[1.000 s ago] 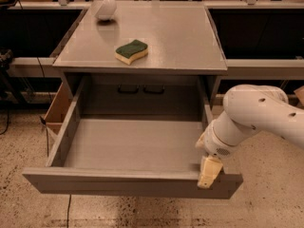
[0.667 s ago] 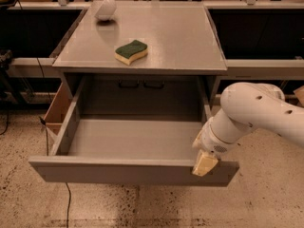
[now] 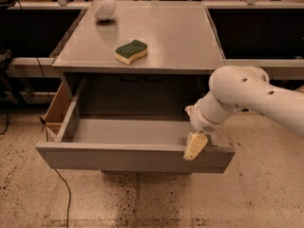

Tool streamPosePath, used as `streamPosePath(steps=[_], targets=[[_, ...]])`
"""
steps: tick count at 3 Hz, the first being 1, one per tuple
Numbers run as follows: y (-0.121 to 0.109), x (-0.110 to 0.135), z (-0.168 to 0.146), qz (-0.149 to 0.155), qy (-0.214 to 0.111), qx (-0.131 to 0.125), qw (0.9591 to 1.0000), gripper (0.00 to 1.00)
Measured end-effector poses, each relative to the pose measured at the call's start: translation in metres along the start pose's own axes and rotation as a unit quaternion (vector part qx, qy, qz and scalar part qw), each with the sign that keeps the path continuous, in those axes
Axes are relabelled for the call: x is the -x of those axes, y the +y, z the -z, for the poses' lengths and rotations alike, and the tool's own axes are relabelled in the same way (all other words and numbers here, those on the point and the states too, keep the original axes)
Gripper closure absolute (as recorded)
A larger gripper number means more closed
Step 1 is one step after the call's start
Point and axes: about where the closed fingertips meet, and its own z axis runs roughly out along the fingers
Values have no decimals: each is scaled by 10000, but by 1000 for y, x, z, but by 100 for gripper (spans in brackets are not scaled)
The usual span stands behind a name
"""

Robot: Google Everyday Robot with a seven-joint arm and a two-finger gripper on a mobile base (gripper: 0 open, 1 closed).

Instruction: Close top drawer

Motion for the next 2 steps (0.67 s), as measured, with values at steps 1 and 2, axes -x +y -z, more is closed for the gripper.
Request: streamPosePath(steps=[1,2], targets=[[-47,33,0,344,-178,-339,9987,18],[-49,35,-1,345,-184,-322,9987,27]])
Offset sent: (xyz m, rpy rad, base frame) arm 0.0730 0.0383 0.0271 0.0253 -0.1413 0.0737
